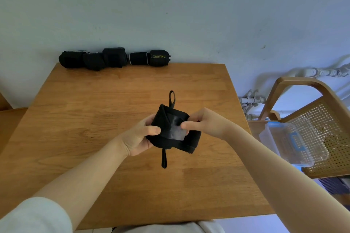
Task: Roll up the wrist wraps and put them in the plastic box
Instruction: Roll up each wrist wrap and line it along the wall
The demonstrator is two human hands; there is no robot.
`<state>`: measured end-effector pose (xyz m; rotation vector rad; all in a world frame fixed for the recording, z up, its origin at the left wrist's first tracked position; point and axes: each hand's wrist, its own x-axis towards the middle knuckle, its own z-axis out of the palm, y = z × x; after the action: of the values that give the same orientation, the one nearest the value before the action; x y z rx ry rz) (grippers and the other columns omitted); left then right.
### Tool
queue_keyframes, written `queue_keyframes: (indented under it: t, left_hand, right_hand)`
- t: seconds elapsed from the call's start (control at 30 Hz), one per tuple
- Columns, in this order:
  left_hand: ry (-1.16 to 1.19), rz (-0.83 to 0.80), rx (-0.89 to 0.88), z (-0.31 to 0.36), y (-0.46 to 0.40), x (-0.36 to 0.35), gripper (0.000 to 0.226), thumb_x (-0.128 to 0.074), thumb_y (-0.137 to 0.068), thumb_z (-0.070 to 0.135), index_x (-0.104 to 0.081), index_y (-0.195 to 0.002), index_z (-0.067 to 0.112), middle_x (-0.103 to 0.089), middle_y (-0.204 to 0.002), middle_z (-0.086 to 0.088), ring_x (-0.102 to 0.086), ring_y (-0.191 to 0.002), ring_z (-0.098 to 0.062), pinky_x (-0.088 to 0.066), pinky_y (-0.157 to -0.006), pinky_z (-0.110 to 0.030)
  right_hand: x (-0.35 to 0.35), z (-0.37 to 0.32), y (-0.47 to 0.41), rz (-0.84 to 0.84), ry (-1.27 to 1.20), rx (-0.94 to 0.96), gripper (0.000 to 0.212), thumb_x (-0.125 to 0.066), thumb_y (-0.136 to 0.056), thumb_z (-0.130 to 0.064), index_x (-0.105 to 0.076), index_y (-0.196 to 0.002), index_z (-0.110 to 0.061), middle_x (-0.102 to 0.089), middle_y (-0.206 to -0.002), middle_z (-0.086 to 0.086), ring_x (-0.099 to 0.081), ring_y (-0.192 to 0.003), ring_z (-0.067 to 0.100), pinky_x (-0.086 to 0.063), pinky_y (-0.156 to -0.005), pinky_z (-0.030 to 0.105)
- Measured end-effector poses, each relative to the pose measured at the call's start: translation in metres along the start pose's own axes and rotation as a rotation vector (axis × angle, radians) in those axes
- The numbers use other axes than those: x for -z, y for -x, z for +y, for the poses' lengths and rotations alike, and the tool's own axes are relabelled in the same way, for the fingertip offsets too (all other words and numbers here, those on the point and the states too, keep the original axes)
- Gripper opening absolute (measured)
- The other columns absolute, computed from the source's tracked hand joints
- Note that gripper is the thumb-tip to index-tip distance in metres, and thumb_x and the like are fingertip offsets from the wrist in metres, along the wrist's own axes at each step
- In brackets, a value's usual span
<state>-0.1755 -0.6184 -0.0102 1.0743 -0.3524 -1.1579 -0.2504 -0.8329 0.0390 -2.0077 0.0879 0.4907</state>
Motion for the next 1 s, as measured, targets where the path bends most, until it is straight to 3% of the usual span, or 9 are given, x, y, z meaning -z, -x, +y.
queue_keyframes:
  t: [0.13, 0.3, 0.37, 0.47, 0.6, 0.7, 0.8, 0.9, 1.0]
  left_hand:
    - [0.137, -0.012, -0.008, 0.01, -0.002, -0.006, 0.08, -0.09, -0.05, 0.029, -0.059, -0.121, 0.009, -0.063, -0.116, -0.015, -0.062, -0.106, -0.028, -0.055, -0.082, -0.035]
    - [0.181, -0.045, -0.021, 0.021, -0.002, -0.011, 0.065, -0.086, -0.056, 0.03, -0.066, -0.115, 0.011, -0.064, -0.112, -0.012, -0.063, -0.102, -0.025, -0.054, -0.082, -0.034]
    - [0.205, -0.091, -0.013, 0.023, -0.004, -0.012, 0.059, -0.079, -0.069, 0.03, -0.063, -0.121, 0.009, -0.062, -0.118, -0.012, -0.06, -0.109, -0.024, -0.051, -0.09, -0.035]
    - [0.329, -0.161, 0.02, 0.02, -0.008, -0.017, 0.053, -0.076, -0.075, 0.028, -0.064, -0.121, 0.006, -0.064, -0.119, -0.013, -0.061, -0.11, -0.024, -0.049, -0.095, -0.036]
    - [0.402, -0.094, 0.058, 0.016, -0.01, -0.023, 0.057, -0.088, -0.056, 0.027, -0.071, -0.107, 0.006, -0.069, -0.102, -0.014, -0.068, -0.09, -0.024, -0.056, -0.077, -0.034]
    - [0.314, -0.014, 0.092, 0.025, -0.01, -0.022, 0.053, -0.077, -0.071, 0.028, -0.062, -0.116, 0.004, -0.066, -0.108, -0.018, -0.066, -0.095, -0.026, -0.055, -0.083, -0.037]
    - [-0.103, 0.188, 0.099, 0.036, -0.013, -0.022, 0.039, -0.059, -0.089, 0.029, -0.053, -0.127, 0.02, -0.063, -0.122, -0.012, -0.062, -0.11, -0.026, -0.049, -0.096, -0.043]
    - [-0.47, 0.402, -0.003, 0.041, -0.015, -0.032, 0.047, -0.064, -0.087, 0.028, -0.044, -0.129, 0.033, -0.059, -0.117, 0.008, -0.06, -0.106, -0.014, -0.048, -0.092, -0.031]
    - [-0.462, 0.533, -0.089, 0.034, -0.017, -0.035, 0.062, -0.074, -0.079, 0.029, -0.037, -0.129, 0.034, -0.053, -0.115, 0.016, -0.056, -0.103, -0.005, -0.047, -0.085, -0.025]
  right_hand:
    - [0.008, -0.004, -0.006, 0.092, 0.004, 0.082, 0.021, -0.069, -0.084, -0.024, -0.069, -0.064, -0.02, -0.06, -0.066, -0.013, -0.053, -0.064, 0.001, -0.04, -0.066, 0.014]
    - [0.013, -0.005, -0.009, 0.216, -0.023, 0.093, 0.036, -0.078, -0.075, -0.025, -0.048, -0.059, -0.016, -0.042, -0.049, -0.013, -0.036, -0.045, 0.001, -0.031, -0.05, 0.012]
    - [0.014, -0.005, -0.01, 0.181, -0.106, 0.101, 0.041, -0.083, -0.067, -0.034, -0.047, -0.077, -0.017, -0.055, -0.062, -0.01, -0.05, -0.056, 0.003, -0.039, -0.059, 0.018]
    - [0.013, -0.004, -0.014, -0.043, -0.341, 0.131, 0.074, -0.08, -0.061, -0.053, -0.053, -0.12, -0.017, -0.07, -0.107, 0.004, -0.066, -0.101, 0.021, -0.052, -0.087, 0.03]
    - [0.009, -0.005, -0.017, -0.153, -0.481, 0.151, 0.069, -0.078, -0.063, -0.058, -0.06, -0.117, -0.019, -0.068, -0.111, 0.001, -0.062, -0.108, 0.021, -0.05, -0.091, 0.029]
    - [0.008, -0.001, -0.019, -0.069, -0.479, 0.132, 0.064, -0.077, -0.064, -0.043, -0.058, -0.118, -0.015, -0.068, -0.106, 0.001, -0.064, -0.102, 0.018, -0.05, -0.086, 0.028]
    - [0.004, 0.001, -0.022, 0.106, -0.413, 0.086, 0.053, -0.072, -0.07, -0.032, -0.055, -0.117, -0.014, -0.066, -0.11, 0.002, -0.064, -0.101, 0.019, -0.051, -0.084, 0.03]
    - [-0.006, -0.002, -0.029, 0.265, -0.426, 0.013, 0.04, -0.071, -0.081, -0.025, -0.056, -0.116, -0.014, -0.065, -0.111, 0.004, -0.064, -0.101, 0.02, -0.053, -0.082, 0.032]
    - [-0.018, -0.011, -0.039, 0.391, -0.41, -0.066, 0.049, -0.073, -0.078, -0.036, -0.056, -0.118, -0.015, -0.066, -0.109, 0.002, -0.065, -0.098, 0.019, -0.057, -0.081, 0.035]
